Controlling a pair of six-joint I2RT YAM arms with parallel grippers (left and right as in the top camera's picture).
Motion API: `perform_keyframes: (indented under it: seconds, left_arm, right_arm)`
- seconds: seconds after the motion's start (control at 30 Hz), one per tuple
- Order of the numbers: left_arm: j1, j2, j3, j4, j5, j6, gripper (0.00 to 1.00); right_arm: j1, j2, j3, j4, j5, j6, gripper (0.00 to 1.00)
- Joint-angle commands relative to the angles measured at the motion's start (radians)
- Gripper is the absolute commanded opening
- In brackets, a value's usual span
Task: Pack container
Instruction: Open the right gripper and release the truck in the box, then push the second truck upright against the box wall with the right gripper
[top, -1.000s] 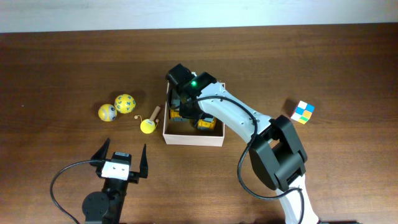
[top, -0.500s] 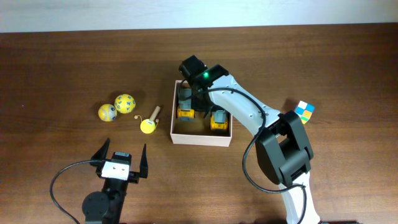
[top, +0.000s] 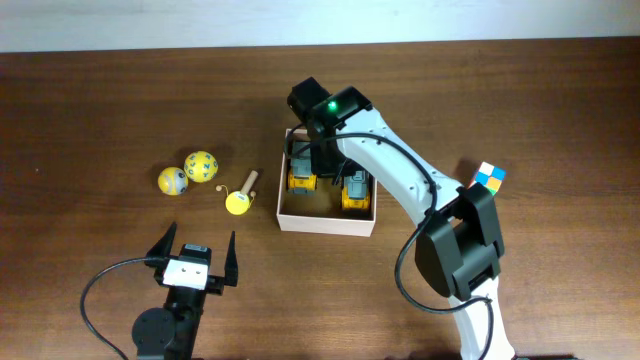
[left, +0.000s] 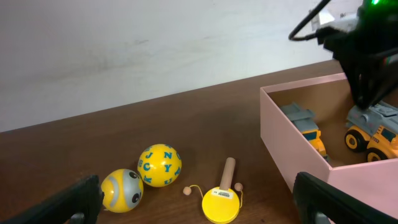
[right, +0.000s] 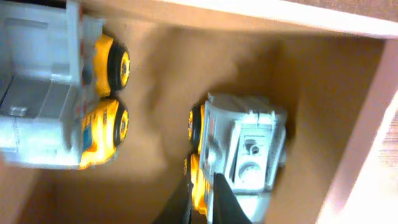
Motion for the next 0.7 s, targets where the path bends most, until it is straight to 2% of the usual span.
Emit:
perform_keyframes:
  seconds: [0.0, 0.3, 0.67]
  left_arm:
    - [0.003, -0.006, -0.008, 0.002, -0.004, 0.013, 0.99]
    - [0.003, -0.006, -0.008, 0.002, -0.004, 0.013, 0.99]
    - [0.003, -0.006, -0.008, 0.002, -0.004, 0.013, 0.99]
  right_arm:
    - [0.013, -0.055, 0.036, -0.066, -0.059, -0.009, 0.08]
    - [0.039, -0.056, 0.035, -0.193, -0.098, 0.055, 0.04]
    - [0.039, -0.056, -0.014, -0.22, -0.08, 0.073, 0.04]
